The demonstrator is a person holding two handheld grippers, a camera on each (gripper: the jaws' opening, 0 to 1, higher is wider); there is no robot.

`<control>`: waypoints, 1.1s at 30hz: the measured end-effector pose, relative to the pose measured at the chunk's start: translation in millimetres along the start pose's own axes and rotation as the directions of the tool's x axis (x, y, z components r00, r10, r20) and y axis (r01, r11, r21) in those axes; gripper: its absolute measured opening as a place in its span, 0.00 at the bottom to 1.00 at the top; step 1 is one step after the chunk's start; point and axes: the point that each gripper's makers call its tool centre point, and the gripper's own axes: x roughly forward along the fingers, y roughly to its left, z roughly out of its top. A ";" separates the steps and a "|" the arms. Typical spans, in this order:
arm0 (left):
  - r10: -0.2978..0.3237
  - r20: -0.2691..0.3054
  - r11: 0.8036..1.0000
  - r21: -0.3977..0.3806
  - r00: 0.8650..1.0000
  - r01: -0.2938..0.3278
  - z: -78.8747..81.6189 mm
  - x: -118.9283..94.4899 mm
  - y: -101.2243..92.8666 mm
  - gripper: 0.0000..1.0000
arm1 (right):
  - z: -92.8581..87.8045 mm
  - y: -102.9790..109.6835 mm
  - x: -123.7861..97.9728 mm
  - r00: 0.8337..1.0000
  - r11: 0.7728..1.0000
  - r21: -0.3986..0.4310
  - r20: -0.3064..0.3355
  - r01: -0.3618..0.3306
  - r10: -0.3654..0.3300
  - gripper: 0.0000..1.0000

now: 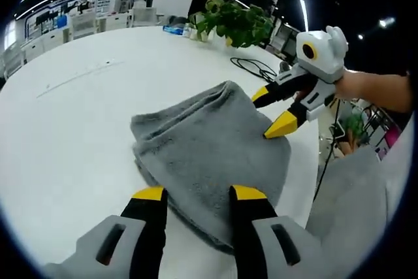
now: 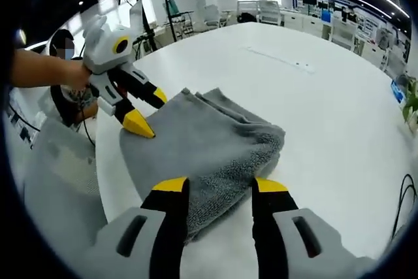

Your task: Fold the towel on the table until its edges align and the towel forms a compact rectangular stack.

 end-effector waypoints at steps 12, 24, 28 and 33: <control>-0.044 -0.011 0.995 -0.095 0.999 0.043 -9.2 -6.3 -12.4 0.13 | -12.7 13.3 -4.7 0.998 0.993 0.111 -0.030 -0.047 0.051 0.07; -0.102 -0.016 0.978 -0.183 0.995 0.098 -6.8 -20.3 -25.3 0.06 | -8.4 28.1 -19.3 0.992 0.960 0.259 -0.028 -0.108 0.119 0.04; -0.128 -0.037 0.974 -0.192 0.991 0.119 -15.8 -19.5 -31.5 0.06 | -17.7 31.0 -16.4 0.990 0.956 0.272 -0.050 -0.112 0.130 0.04; -0.117 -0.065 0.974 -0.201 0.991 0.102 -24.0 -15.8 -31.6 0.06 | -20.3 32.3 -14.1 0.990 0.963 0.247 -0.057 -0.108 0.126 0.05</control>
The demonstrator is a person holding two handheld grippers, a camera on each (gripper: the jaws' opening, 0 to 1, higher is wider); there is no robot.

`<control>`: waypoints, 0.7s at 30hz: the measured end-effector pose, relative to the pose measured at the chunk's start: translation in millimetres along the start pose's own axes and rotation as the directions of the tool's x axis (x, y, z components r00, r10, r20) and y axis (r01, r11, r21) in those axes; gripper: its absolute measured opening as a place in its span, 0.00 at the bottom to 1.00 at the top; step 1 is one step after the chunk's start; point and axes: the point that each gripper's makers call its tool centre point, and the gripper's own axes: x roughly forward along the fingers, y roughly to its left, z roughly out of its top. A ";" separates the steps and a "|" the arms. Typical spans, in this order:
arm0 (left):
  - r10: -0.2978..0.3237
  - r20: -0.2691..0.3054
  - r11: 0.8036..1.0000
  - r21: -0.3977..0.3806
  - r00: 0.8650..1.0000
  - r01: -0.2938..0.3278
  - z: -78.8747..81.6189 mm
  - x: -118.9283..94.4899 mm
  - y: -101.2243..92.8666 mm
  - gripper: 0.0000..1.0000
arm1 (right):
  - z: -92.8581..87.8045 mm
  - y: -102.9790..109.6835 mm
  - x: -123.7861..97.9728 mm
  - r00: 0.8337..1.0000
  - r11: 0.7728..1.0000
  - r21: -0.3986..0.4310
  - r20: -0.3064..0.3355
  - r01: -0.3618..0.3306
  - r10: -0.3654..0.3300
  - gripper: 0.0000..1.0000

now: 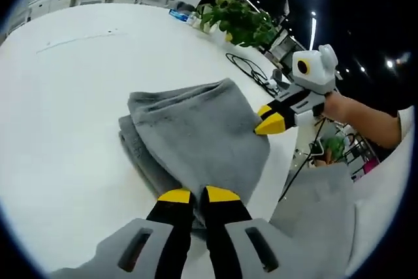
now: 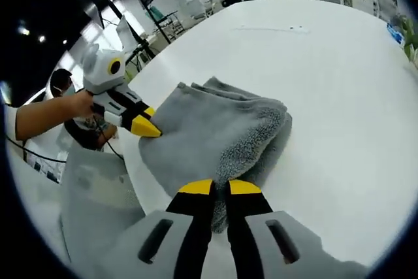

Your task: Fold the towel on the table until its edges align and the towel forms a compact rectangular stack.

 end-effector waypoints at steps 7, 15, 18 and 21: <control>0.065 0.001 0.994 0.091 0.998 -0.065 1.6 3.0 7.3 0.11 | -0.5 -2.4 1.0 0.999 0.991 -0.128 0.005 0.039 -0.039 0.07; 0.141 0.054 0.965 0.217 0.989 -0.149 14.4 -2.7 14.7 0.23 | 10.6 -7.1 -5.7 0.992 0.930 -0.346 0.064 0.127 -0.112 0.17; 0.173 0.093 0.941 0.279 0.981 -0.192 24.9 -5.3 19.4 0.24 | 19.8 -8.5 -10.5 0.984 0.892 -0.417 0.115 0.172 -0.136 0.22; 0.186 0.123 0.921 0.322 0.975 -0.217 33.6 -8.6 16.5 0.24 | 35.9 -6.1 -16.7 0.971 0.850 -0.481 0.200 0.214 -0.131 0.29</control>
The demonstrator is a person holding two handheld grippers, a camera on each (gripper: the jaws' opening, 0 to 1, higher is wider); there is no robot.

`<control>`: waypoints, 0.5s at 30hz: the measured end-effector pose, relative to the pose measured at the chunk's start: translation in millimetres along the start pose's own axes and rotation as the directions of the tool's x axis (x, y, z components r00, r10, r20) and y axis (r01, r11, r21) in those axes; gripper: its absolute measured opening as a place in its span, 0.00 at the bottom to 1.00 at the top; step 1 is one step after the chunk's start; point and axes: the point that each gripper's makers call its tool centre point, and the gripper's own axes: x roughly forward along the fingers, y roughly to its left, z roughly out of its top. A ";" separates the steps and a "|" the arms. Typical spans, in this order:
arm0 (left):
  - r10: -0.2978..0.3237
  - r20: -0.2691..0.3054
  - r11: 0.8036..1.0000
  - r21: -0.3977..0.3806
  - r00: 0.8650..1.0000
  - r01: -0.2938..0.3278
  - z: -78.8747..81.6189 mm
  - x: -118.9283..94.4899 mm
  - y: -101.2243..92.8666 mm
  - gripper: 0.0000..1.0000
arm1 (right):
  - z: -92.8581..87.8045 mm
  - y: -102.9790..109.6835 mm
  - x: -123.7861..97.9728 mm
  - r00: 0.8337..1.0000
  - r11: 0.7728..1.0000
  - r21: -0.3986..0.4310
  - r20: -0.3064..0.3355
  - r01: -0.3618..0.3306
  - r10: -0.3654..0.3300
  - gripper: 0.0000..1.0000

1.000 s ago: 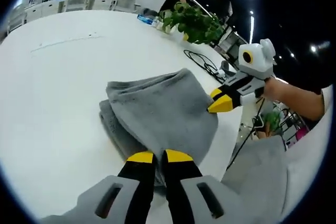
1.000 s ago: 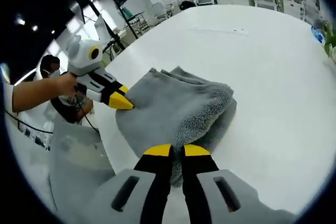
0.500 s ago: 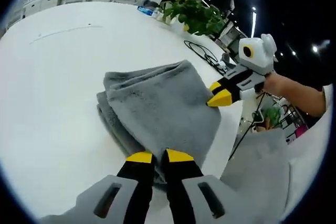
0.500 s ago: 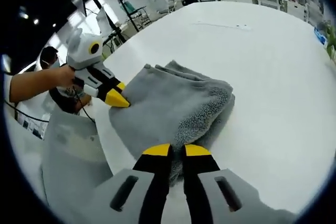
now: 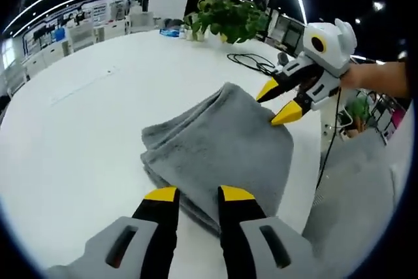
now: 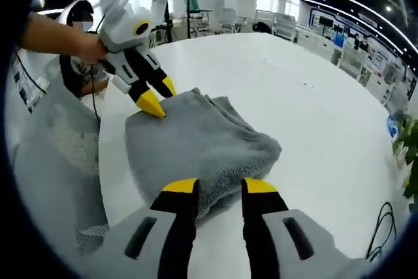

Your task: Fold the towel on the table until its edges align and the towel forms a compact rectangular stack.

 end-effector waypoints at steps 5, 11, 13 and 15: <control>0.029 0.037 0.997 0.065 0.999 -0.031 12.4 -0.4 2.3 0.24 | 17.6 7.8 2.8 0.996 0.998 -0.028 0.074 -0.049 0.051 0.34; 0.026 0.075 0.994 0.105 0.997 -0.034 24.2 0.3 0.1 0.24 | 7.7 17.1 15.9 0.994 0.993 -0.053 0.021 -0.103 0.104 0.43; 0.003 0.083 0.992 0.127 0.997 -0.014 26.9 0.8 -6.5 0.24 | 3.5 18.1 19.6 0.994 0.992 -0.053 0.011 -0.111 0.111 0.44; 0.000 0.082 0.991 0.134 0.997 -0.011 26.6 1.4 -8.4 0.24 | -4.8 18.2 23.1 0.993 0.992 -0.051 -0.014 -0.116 0.116 0.46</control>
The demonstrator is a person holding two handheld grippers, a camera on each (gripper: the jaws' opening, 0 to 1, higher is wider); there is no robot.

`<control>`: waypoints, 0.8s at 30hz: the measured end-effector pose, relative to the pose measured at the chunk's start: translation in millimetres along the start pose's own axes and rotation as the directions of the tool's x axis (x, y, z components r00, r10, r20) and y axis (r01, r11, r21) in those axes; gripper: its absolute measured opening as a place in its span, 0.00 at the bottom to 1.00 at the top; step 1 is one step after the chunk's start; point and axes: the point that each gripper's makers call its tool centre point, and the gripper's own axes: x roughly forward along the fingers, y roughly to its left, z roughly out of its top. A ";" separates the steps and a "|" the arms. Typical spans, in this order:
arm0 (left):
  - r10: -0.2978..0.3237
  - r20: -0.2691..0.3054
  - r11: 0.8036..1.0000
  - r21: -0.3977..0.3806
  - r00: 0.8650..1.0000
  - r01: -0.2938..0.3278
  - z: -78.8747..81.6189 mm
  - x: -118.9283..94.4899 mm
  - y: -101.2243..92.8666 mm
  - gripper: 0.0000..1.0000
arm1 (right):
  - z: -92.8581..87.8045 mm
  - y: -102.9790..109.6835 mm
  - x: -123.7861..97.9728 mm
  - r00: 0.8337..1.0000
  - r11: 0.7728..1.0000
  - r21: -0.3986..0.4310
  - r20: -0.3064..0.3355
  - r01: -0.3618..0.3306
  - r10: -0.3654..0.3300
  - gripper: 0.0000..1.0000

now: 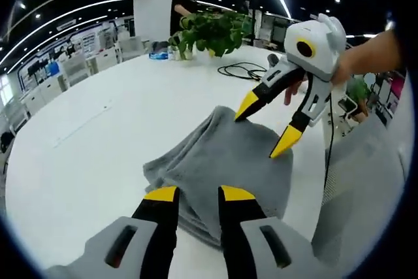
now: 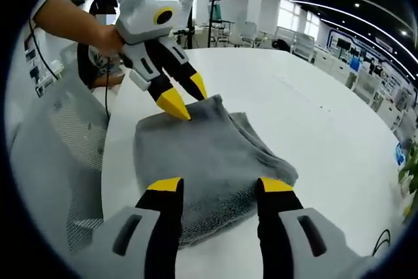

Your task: Fold the towel on the table until its edges align and the towel forms a compact rectangular stack.

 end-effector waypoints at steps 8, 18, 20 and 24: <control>-0.008 0.051 0.999 0.043 0.999 0.005 12.2 -4.5 -2.2 0.24 | -14.8 -5.5 6.6 1.000 0.999 0.044 -0.016 -0.004 0.005 0.49; 0.029 0.063 0.997 0.075 0.998 -0.034 14.0 -7.3 5.8 0.25 | -15.9 -0.9 6.1 1.000 0.997 0.070 -0.016 -0.011 0.012 0.49; -0.002 0.045 0.998 0.062 0.999 -0.001 9.6 -2.9 -0.5 0.26 | -15.8 -0.7 5.8 1.000 0.997 0.072 -0.016 -0.010 0.011 0.49; -0.065 -0.018 0.997 0.037 0.998 0.066 -6.0 9.8 -15.3 0.34 | -16.8 -1.8 6.4 1.000 0.997 0.076 -0.013 -0.010 0.011 0.50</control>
